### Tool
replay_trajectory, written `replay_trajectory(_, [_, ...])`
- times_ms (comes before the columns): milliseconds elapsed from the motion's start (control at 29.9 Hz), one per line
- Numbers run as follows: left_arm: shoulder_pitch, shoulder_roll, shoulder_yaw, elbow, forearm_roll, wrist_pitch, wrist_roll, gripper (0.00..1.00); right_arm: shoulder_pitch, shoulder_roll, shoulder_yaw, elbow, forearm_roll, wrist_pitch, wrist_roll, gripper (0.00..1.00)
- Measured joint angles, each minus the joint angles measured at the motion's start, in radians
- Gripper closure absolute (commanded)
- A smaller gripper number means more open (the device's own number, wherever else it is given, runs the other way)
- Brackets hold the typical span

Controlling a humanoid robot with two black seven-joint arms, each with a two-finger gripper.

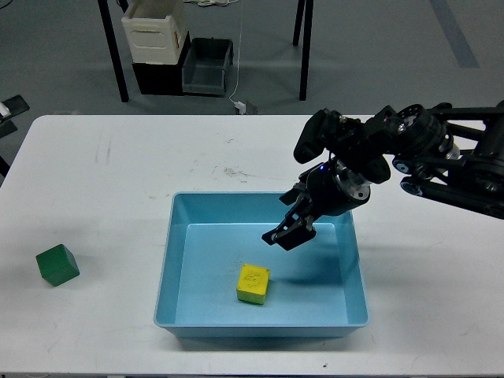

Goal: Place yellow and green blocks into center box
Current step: 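Withdraw the right gripper up and away from the box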

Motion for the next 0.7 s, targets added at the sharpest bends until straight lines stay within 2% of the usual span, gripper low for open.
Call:
replay_trajectory(67, [0.003,0.033,0.025,-0.021,0.143,0.001,0.000,0.00,-0.070,-0.077,0.103,0.024,0.001,-0.019,0.000,0.03])
replay_trajectory(167, [-0.001,0.076,0.092,-0.060,0.329,0.008,0.000,0.00,-0.203,-0.170,0.258,0.054,0.001,-0.125,0.000,0.03])
replay_trajectory(435, [-0.004,0.134,0.182,-0.142,0.680,0.030,-0.001,0.00,-0.549,-0.286,0.637,0.077,0.070,-0.395,0.000,0.03])
replay_trajectory(568, [-0.006,0.123,0.230,-0.141,0.794,0.029,-0.001,0.00,-0.676,-0.340,0.751,0.076,0.258,-0.436,0.000,0.03])
replay_trajectory(702, [-0.010,0.090,0.256,-0.128,0.810,0.024,0.000,0.00,-0.748,-0.397,0.774,0.067,0.455,-0.442,0.000,0.03])
